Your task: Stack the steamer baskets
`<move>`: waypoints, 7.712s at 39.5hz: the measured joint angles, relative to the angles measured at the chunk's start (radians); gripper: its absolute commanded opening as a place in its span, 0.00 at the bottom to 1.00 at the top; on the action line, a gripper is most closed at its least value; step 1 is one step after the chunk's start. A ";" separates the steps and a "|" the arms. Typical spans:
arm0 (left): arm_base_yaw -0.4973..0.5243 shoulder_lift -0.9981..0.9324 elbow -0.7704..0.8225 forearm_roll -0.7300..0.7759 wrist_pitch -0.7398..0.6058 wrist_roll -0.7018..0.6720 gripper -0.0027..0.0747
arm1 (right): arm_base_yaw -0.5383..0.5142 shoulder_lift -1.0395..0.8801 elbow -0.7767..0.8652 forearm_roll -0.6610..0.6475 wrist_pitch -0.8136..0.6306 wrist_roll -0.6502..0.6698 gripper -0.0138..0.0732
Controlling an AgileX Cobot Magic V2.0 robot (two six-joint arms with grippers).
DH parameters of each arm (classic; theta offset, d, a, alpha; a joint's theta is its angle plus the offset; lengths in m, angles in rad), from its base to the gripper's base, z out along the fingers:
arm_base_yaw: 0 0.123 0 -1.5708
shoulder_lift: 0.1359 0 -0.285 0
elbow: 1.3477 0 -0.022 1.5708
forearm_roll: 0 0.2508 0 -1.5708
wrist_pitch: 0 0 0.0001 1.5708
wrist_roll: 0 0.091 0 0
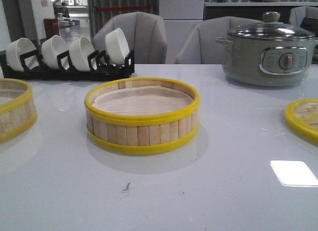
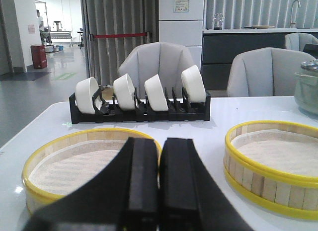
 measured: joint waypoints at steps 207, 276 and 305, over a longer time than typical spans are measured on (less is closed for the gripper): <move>-0.057 1.429 -0.979 0.028 0.425 -0.004 0.71 | 0.000 0.955 -0.695 0.052 0.150 0.049 0.65; -0.175 1.817 -1.383 0.037 0.547 -0.018 0.14 | 0.000 0.955 -0.695 0.052 0.150 0.049 0.65; -0.598 1.826 -1.538 0.012 0.598 -0.015 0.14 | 0.000 0.955 -0.695 0.052 0.147 0.049 0.65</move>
